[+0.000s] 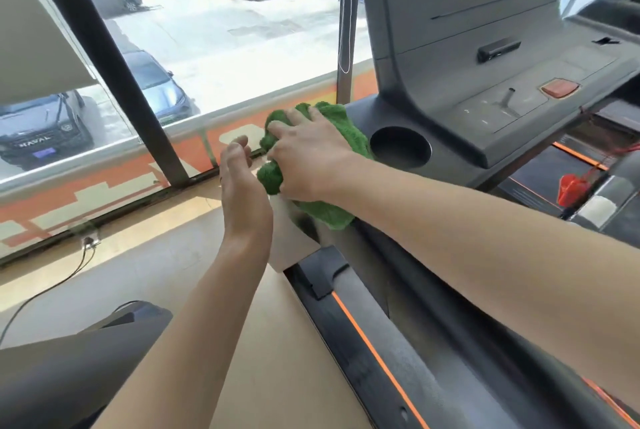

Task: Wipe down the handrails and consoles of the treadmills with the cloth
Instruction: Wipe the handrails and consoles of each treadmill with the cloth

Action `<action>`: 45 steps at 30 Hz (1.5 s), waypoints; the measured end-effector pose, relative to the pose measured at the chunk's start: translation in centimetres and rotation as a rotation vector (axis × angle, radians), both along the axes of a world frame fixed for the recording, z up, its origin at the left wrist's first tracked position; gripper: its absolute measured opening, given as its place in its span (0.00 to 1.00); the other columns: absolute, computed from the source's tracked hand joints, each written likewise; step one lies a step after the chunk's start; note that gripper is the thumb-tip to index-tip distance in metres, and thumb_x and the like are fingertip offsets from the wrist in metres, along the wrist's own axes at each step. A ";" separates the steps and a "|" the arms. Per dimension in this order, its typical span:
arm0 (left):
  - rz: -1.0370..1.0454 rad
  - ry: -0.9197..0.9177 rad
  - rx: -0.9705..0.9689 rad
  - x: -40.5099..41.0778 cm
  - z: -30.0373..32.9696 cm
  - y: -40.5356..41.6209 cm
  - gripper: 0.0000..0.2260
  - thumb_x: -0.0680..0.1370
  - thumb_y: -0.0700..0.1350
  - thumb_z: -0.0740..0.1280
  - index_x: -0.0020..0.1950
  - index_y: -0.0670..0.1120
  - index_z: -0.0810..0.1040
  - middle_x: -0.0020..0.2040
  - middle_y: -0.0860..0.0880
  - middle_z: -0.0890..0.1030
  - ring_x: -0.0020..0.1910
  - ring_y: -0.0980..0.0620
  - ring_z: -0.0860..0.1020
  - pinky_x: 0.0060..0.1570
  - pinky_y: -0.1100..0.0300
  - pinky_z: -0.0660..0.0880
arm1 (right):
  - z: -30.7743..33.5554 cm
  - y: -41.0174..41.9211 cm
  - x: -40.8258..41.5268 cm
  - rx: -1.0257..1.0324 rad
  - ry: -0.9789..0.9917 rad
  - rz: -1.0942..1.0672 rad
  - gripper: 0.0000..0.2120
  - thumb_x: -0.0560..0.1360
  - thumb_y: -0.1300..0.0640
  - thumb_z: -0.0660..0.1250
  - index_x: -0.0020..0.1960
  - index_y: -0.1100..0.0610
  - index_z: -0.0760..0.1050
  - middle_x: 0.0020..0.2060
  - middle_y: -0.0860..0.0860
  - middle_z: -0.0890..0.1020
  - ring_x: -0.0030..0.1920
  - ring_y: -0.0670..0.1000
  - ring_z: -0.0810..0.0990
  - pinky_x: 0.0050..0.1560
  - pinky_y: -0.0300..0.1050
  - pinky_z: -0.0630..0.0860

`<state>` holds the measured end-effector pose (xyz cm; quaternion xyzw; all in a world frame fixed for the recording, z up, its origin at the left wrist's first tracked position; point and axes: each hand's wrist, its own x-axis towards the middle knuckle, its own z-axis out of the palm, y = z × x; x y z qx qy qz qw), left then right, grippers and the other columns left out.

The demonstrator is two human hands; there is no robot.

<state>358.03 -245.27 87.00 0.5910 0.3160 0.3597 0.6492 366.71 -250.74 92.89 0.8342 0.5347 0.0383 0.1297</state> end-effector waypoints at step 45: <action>-0.077 0.213 0.372 8.8 3.4 -1.3 0.31 0.80 0.61 0.40 0.49 0.50 0.82 0.51 0.50 0.84 0.56 0.48 0.79 0.61 0.51 0.72 | -0.3 -12.8 1.2 0.397 0.151 -0.356 0.34 0.75 0.29 0.42 0.49 0.52 0.76 0.46 0.50 0.74 0.48 0.55 0.76 0.56 0.49 0.70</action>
